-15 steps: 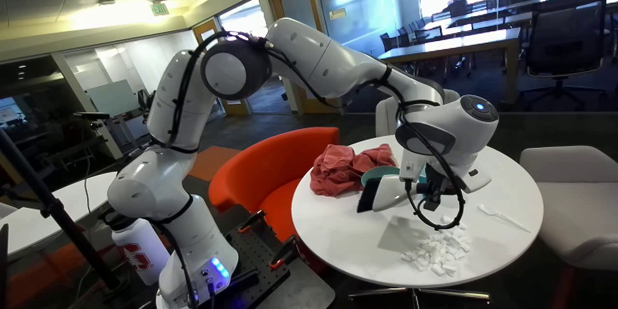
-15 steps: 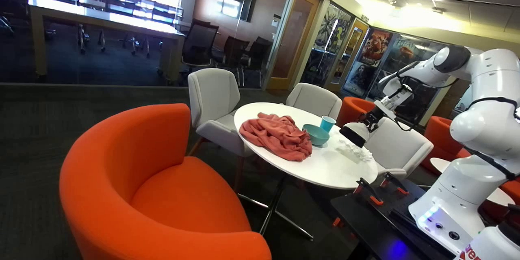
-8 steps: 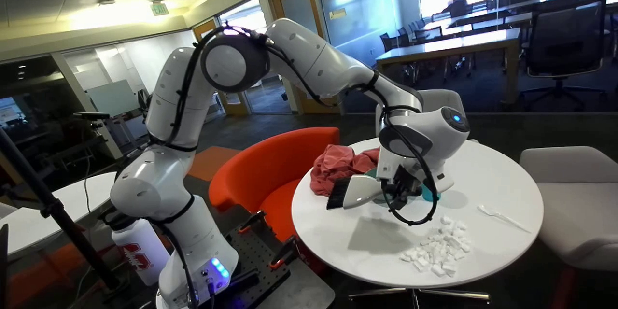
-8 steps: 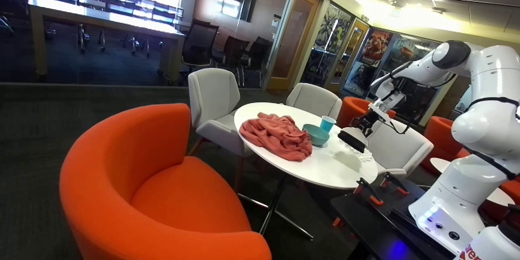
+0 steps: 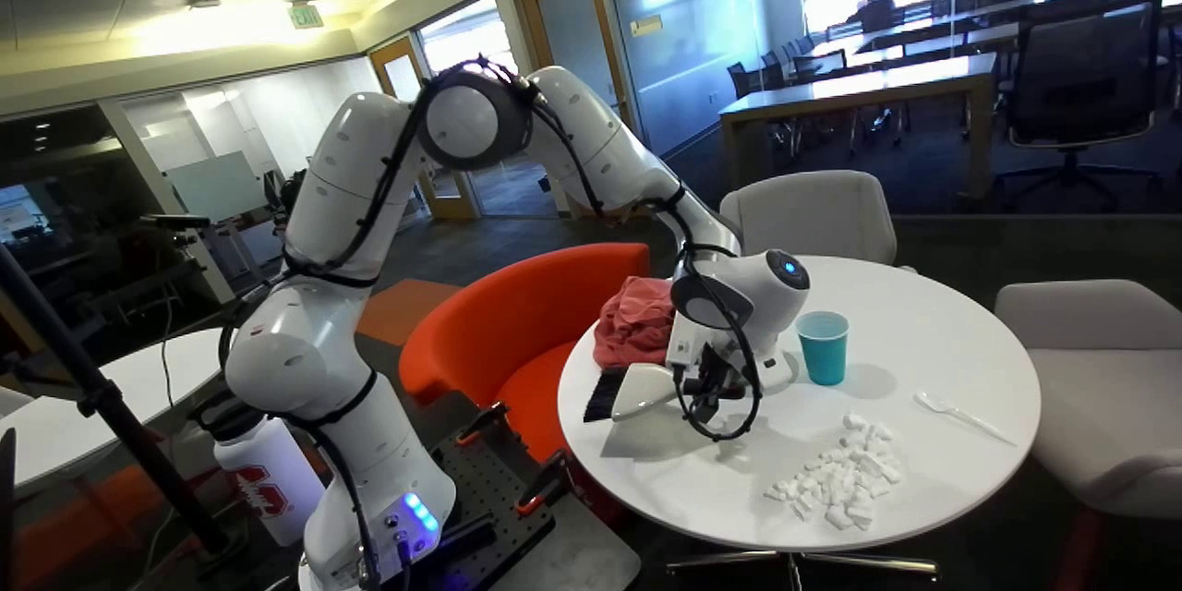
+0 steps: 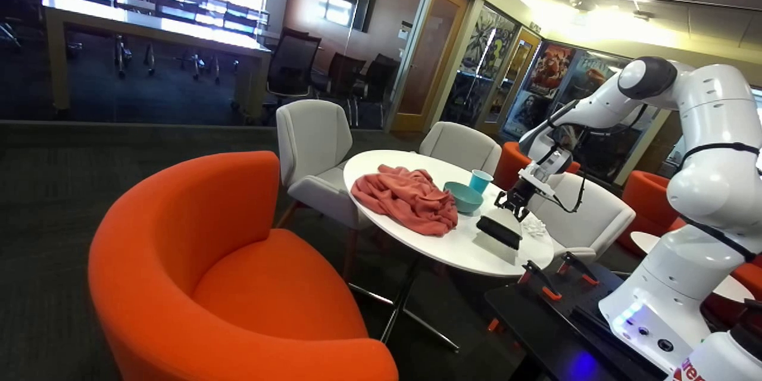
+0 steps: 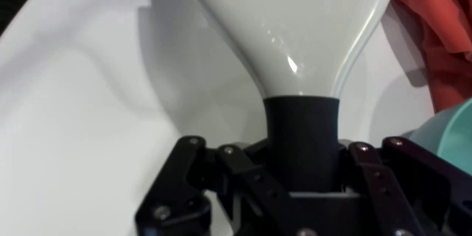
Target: Use the brush to sweep the white objects on the table
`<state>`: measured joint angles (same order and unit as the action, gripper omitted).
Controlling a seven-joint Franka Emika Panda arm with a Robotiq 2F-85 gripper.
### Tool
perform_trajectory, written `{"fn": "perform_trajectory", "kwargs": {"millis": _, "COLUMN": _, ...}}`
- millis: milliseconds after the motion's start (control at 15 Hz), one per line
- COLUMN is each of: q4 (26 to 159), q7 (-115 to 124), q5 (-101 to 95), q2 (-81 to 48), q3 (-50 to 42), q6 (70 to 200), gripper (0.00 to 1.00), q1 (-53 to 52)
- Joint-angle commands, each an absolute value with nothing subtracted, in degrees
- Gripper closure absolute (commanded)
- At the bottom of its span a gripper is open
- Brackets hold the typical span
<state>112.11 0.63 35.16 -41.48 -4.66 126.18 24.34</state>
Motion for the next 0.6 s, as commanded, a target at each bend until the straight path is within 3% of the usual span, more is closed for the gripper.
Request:
{"fn": "perform_trajectory", "kwargs": {"millis": 0, "q4": 116.9, "q7": 3.8, "q5": 35.9, "q2": -39.9, "q3": -6.4, "q6": 128.9, "gripper": 1.00, "q1": 21.5}}
{"fn": "perform_trajectory", "kwargs": {"millis": 200, "q4": 119.3, "q7": 6.4, "q5": 35.7, "q2": -39.1, "q3": -7.5, "q6": 129.8, "gripper": 1.00, "q1": 20.1}}
{"fn": "perform_trajectory", "kwargs": {"millis": 267, "q4": 120.0, "q7": 7.1, "q5": 35.7, "q2": -38.6, "q3": -8.0, "q6": 130.1, "gripper": 0.75, "q1": 19.8}}
{"fn": "perform_trajectory", "kwargs": {"millis": 333, "q4": 120.7, "q7": 7.7, "q5": 35.6, "q2": -38.1, "q3": -8.4, "q6": 130.6, "gripper": 0.74, "q1": 19.5}}
{"fn": "perform_trajectory", "kwargs": {"millis": 533, "q4": 122.8, "q7": 9.0, "q5": 35.3, "q2": -36.0, "q3": -9.7, "q6": 133.1, "gripper": 0.52, "q1": 18.7}}
